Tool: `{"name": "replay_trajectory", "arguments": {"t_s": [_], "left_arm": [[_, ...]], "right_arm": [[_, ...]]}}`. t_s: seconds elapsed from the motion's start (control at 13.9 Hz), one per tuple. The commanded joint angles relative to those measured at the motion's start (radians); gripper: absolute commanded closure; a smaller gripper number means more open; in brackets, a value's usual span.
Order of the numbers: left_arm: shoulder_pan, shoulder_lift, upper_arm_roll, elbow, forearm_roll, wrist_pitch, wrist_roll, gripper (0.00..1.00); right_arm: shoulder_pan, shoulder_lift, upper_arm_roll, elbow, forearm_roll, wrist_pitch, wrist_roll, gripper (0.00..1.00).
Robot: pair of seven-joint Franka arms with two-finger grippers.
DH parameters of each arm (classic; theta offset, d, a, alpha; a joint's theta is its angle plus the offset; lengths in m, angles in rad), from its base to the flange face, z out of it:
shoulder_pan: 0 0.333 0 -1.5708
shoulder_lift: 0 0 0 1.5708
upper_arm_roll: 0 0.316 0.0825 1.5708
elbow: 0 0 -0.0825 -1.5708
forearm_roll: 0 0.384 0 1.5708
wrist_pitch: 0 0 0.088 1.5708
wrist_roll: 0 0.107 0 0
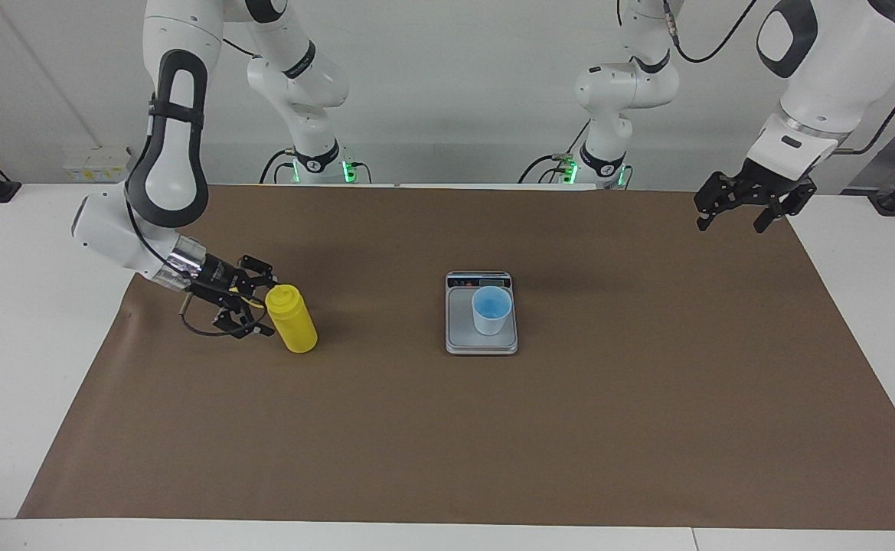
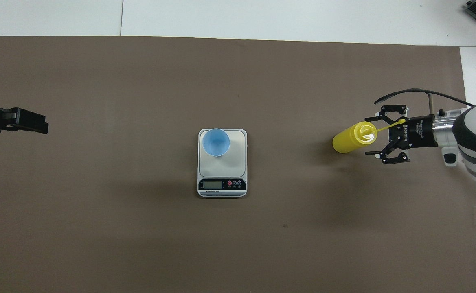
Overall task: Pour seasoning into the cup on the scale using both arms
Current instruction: 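Open the right gripper and draw it back from the bottle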
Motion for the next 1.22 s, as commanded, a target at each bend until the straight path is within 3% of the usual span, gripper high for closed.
{"name": "replay_trajectory", "arguments": {"t_s": [0.0,0.36,0.94,1.15], "left_arm": [[0.014,-0.023,-0.009,-0.018,0.012,-0.013,0.001,0.00],[0.014,-0.025,-0.009,-0.018,0.010,-0.013,0.001,0.00],[0.014,-0.023,-0.009,-0.018,0.012,-0.013,0.001,0.00],[0.014,-0.025,-0.009,-0.018,0.012,-0.013,0.001,0.00]], "right_arm": [[0.005,-0.067,0.007,-0.011,-0.153,0.021,-0.050,0.00],[0.023,-0.109,0.014,0.017,-0.389,0.018,-0.311,0.00],[0.032,-0.204,0.020,0.024,-0.469,0.011,-0.811,0.00],[0.072,-0.236,0.018,0.038,-0.472,-0.001,-0.863,0.00]]}}
